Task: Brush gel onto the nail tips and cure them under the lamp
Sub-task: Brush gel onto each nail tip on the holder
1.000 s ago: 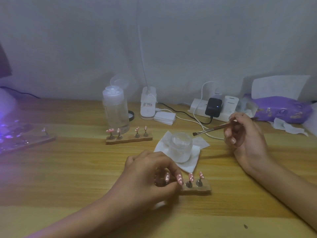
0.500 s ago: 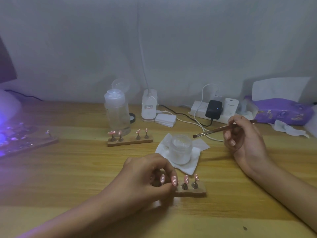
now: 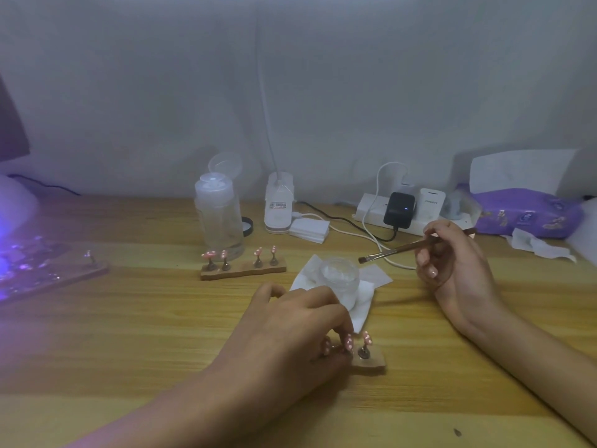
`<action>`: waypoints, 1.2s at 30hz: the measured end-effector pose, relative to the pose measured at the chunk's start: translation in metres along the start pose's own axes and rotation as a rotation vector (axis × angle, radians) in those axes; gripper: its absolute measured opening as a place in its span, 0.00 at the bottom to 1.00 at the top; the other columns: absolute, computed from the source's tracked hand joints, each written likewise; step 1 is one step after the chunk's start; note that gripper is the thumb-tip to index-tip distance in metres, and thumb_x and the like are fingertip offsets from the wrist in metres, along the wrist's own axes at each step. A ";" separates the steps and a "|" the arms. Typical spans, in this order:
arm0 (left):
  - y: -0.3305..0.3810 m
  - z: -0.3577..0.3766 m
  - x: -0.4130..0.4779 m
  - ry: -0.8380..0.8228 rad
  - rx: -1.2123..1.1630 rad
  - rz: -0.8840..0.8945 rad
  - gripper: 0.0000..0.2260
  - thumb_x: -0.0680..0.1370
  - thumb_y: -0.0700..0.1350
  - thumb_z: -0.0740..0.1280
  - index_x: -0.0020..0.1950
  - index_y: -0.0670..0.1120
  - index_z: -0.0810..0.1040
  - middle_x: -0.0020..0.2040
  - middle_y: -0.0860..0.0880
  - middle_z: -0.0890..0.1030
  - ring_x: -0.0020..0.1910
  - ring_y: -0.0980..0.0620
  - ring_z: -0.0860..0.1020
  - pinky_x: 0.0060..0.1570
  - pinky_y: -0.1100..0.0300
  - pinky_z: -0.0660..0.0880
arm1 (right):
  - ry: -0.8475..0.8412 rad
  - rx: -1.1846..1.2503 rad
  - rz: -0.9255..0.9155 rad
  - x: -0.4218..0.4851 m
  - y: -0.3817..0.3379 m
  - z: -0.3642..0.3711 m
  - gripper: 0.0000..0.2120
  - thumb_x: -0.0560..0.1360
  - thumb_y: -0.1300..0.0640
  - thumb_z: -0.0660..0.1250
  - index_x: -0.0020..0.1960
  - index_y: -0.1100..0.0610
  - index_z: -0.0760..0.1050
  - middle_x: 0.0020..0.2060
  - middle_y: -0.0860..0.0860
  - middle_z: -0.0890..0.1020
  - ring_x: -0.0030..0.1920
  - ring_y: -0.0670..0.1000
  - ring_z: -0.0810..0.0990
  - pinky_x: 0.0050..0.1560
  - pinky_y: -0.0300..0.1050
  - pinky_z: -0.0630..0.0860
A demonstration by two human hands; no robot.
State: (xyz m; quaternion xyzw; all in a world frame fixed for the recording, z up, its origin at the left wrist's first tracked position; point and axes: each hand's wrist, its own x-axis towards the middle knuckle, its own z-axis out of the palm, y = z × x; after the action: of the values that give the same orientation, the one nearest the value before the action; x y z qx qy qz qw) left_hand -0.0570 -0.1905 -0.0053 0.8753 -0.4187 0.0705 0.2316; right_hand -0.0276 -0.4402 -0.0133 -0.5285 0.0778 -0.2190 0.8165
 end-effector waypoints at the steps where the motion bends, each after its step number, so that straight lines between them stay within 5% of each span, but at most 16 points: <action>1: 0.001 0.000 0.000 0.006 0.013 0.006 0.05 0.76 0.58 0.67 0.51 0.61 0.75 0.51 0.64 0.72 0.48 0.66 0.67 0.57 0.65 0.54 | 0.001 0.004 0.000 0.000 0.000 0.000 0.09 0.81 0.58 0.60 0.43 0.56 0.70 0.25 0.53 0.72 0.21 0.45 0.69 0.21 0.35 0.62; 7: 0.007 -0.001 0.001 0.163 0.200 0.124 0.05 0.71 0.55 0.66 0.39 0.58 0.81 0.41 0.62 0.80 0.40 0.58 0.79 0.48 0.54 0.69 | -0.133 -0.036 -0.083 -0.005 0.000 -0.002 0.11 0.83 0.59 0.56 0.44 0.55 0.72 0.26 0.52 0.76 0.26 0.47 0.72 0.23 0.36 0.67; 14: 0.011 -0.013 -0.001 0.450 0.342 0.353 0.07 0.77 0.51 0.68 0.40 0.57 0.83 0.44 0.64 0.83 0.45 0.55 0.80 0.52 0.51 0.61 | -0.274 -0.162 -0.175 -0.013 -0.004 0.003 0.12 0.79 0.49 0.62 0.36 0.46 0.74 0.27 0.53 0.78 0.25 0.48 0.73 0.24 0.36 0.68; 20: 0.001 -0.068 0.013 0.532 -0.012 0.249 0.03 0.75 0.53 0.72 0.47 0.56 0.84 0.43 0.65 0.84 0.43 0.65 0.80 0.53 0.51 0.65 | -0.365 -0.416 -0.298 -0.025 -0.023 0.018 0.11 0.78 0.48 0.62 0.42 0.54 0.70 0.29 0.57 0.80 0.26 0.51 0.76 0.24 0.40 0.73; 24: -0.018 -0.070 0.025 0.460 -0.393 0.127 0.01 0.76 0.47 0.74 0.46 0.53 0.85 0.41 0.59 0.84 0.38 0.57 0.80 0.41 0.53 0.77 | -0.483 -0.616 -0.456 -0.030 -0.033 0.033 0.12 0.81 0.52 0.62 0.44 0.60 0.70 0.30 0.58 0.80 0.26 0.55 0.78 0.26 0.42 0.75; 29: -0.039 -0.043 0.042 0.366 -0.809 0.009 0.03 0.74 0.53 0.73 0.45 0.56 0.85 0.47 0.52 0.86 0.48 0.31 0.78 0.51 0.41 0.79 | -0.516 -0.739 -0.469 -0.030 -0.029 0.039 0.10 0.80 0.52 0.61 0.44 0.58 0.70 0.31 0.58 0.81 0.27 0.54 0.79 0.27 0.44 0.76; 31: -0.042 -0.027 0.041 0.354 -0.858 -0.010 0.03 0.73 0.53 0.73 0.45 0.57 0.85 0.46 0.52 0.86 0.42 0.33 0.77 0.44 0.52 0.80 | -0.526 -0.755 -0.456 -0.030 -0.025 0.038 0.12 0.79 0.51 0.61 0.44 0.60 0.70 0.30 0.58 0.81 0.27 0.55 0.79 0.27 0.47 0.77; 34: -0.048 -0.008 0.035 0.287 -0.807 -0.009 0.07 0.72 0.52 0.73 0.46 0.52 0.87 0.46 0.51 0.86 0.37 0.45 0.76 0.37 0.50 0.76 | -0.552 -0.773 -0.424 -0.031 -0.020 0.037 0.15 0.78 0.49 0.61 0.45 0.62 0.70 0.31 0.58 0.81 0.28 0.56 0.79 0.28 0.45 0.77; 36: -0.050 -0.002 0.032 0.284 -0.779 -0.017 0.07 0.72 0.52 0.73 0.47 0.51 0.87 0.45 0.51 0.86 0.35 0.52 0.76 0.34 0.58 0.74 | -0.563 -0.750 -0.387 -0.031 -0.019 0.036 0.15 0.78 0.50 0.62 0.46 0.63 0.70 0.31 0.58 0.81 0.28 0.58 0.79 0.28 0.44 0.77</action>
State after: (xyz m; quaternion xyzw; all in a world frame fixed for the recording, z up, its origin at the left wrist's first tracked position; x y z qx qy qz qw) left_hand 0.0018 -0.1845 -0.0110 0.7070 -0.3709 0.0249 0.6016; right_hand -0.0473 -0.4028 0.0159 -0.8286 -0.1714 -0.1723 0.5043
